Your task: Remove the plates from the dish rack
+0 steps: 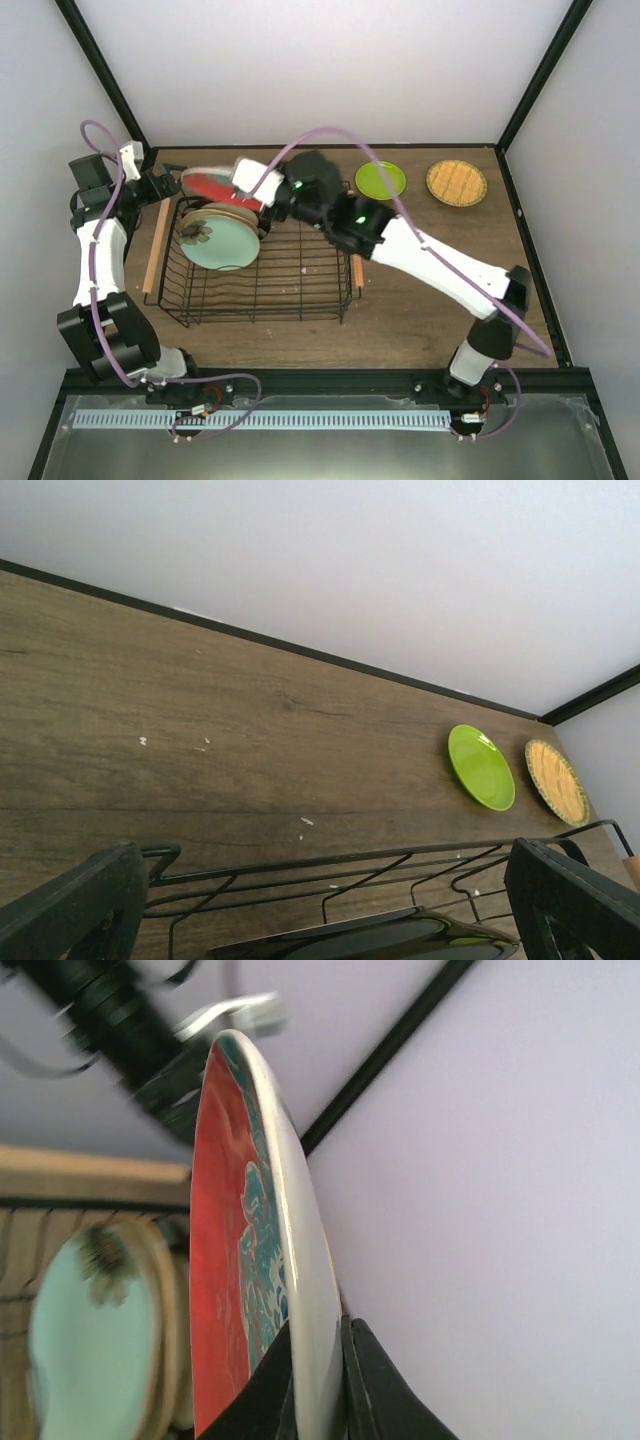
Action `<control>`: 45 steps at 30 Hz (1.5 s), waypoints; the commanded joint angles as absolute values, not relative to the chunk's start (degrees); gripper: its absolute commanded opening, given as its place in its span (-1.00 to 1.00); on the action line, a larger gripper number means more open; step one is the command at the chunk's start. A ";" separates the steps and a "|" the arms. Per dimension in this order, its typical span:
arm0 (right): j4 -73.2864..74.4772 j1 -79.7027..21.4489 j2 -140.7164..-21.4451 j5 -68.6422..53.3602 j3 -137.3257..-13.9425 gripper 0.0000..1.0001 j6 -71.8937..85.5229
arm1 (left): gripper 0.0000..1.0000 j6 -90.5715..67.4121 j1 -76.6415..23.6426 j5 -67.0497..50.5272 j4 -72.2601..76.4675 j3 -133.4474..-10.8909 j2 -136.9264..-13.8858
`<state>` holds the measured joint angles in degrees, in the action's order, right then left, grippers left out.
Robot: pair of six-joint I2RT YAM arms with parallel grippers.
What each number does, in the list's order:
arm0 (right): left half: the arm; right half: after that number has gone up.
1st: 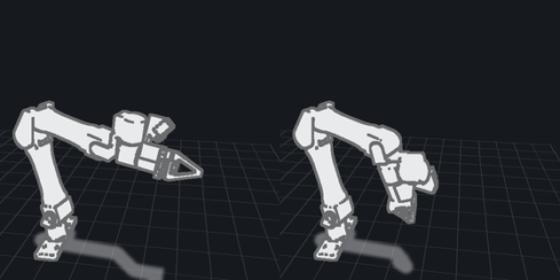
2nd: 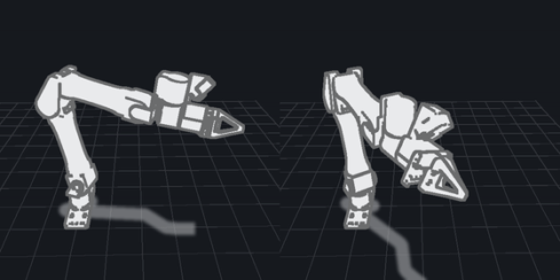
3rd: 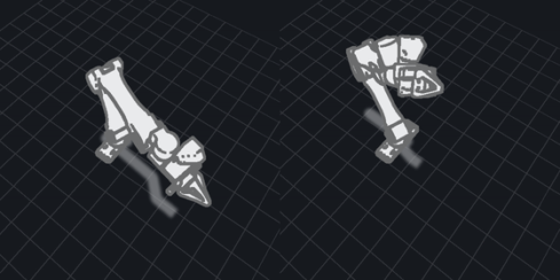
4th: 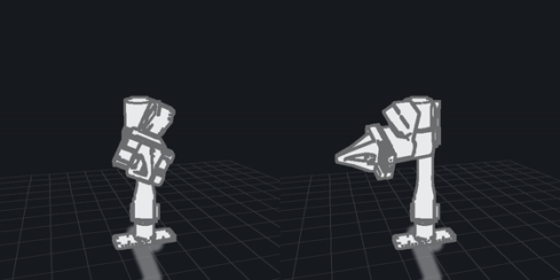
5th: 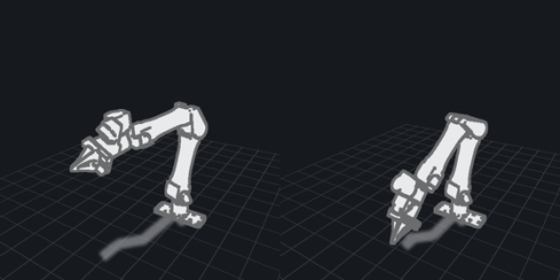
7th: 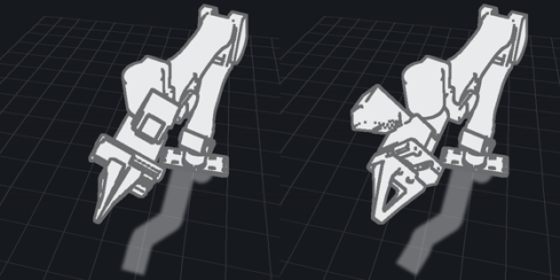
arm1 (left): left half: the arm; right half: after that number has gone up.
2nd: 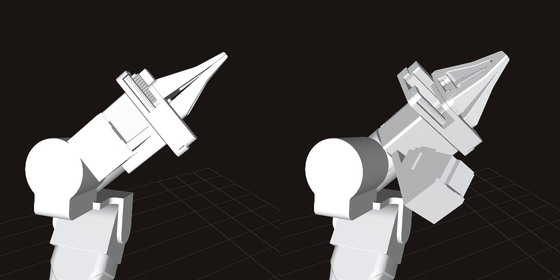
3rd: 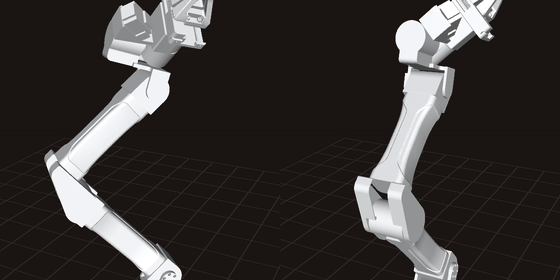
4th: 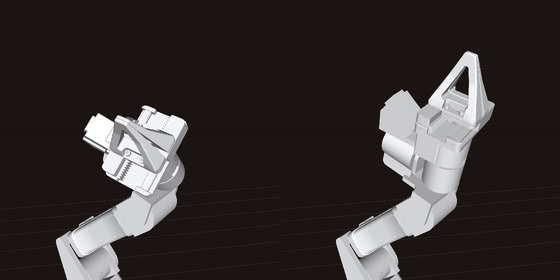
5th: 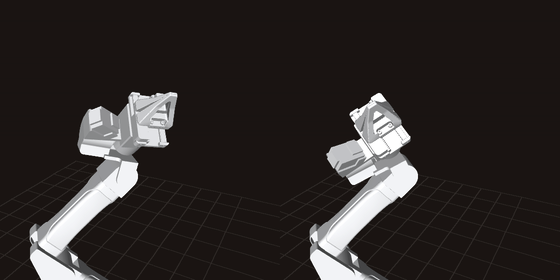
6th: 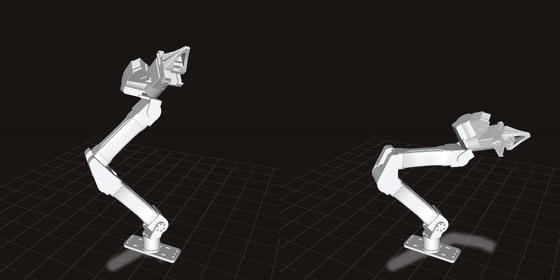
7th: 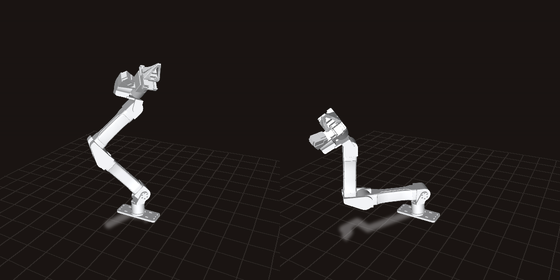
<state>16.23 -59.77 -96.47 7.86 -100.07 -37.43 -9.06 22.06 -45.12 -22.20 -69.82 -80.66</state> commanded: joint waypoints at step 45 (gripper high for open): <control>19.89 13.57 -71.43 -26.41 -51.25 -0.99 36.29 | 1.00 -12.65 20.04 -48.33 -17.46 -71.19 -82.81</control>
<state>33.65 12.45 -71.09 -20.18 -52.29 32.03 -11.03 20.32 -46.28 -20.58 -71.24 -83.20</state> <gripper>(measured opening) 0.069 0.998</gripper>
